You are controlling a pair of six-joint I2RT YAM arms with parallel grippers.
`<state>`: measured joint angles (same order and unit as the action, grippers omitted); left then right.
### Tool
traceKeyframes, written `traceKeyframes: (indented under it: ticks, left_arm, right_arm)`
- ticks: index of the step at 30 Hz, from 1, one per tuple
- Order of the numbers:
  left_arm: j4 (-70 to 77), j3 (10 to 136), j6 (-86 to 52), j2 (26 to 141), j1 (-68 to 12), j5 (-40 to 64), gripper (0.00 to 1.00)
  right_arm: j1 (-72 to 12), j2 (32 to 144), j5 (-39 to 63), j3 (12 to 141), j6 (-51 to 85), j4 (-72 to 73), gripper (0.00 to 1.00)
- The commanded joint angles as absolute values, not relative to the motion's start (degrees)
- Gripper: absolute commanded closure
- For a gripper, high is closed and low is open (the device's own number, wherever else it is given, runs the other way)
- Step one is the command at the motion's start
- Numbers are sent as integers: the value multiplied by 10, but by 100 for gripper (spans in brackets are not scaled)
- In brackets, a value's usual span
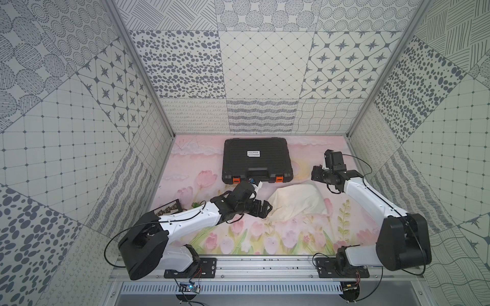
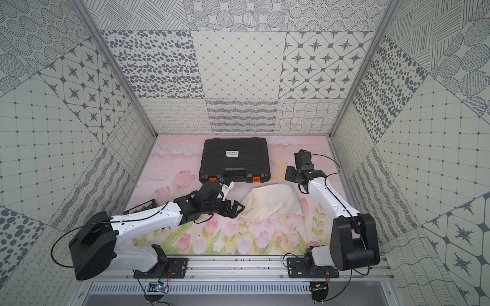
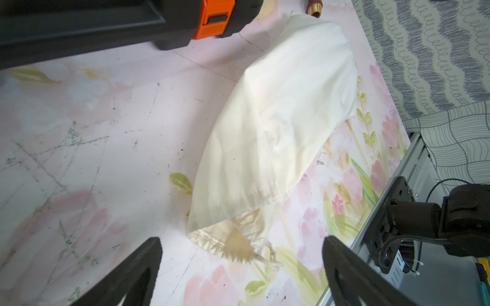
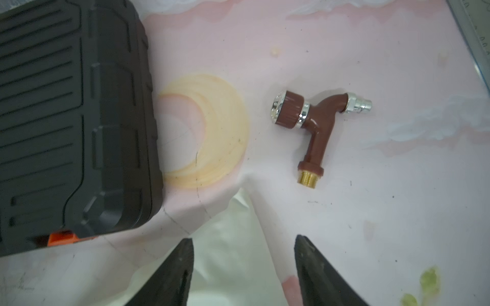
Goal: Close the soil bag
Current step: Place the distractor at the center of the board, then adjust the soil bag at the center of the board.
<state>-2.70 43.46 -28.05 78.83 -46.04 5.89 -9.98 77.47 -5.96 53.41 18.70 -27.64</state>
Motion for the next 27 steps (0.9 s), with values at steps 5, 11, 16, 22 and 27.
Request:
traceKeyframes:
  ticks: [5, 11, 16, 22, 27]
  left_arm:
    - [-78, 533, -233, 886, -501, 98, 2]
    - [-116, 588, -212, 973, -506, 20, 12]
    - [-129, 626, -208, 1041, -504, -41, 29]
    - [-141, 628, -210, 992, -503, -53, 100]
    - [-163, 606, -213, 849, -502, -38, 100]
  right_arm:
    - [-149, 729, -51, 471, 204, -302, 32]
    - [-177, 722, -62, 468, 201, -298, 27]
    - [-188, 708, -60, 462, 201, -293, 25]
    - [-208, 689, -62, 454, 198, -292, 21]
    - [-229, 732, -62, 460, 198, -278, 19]
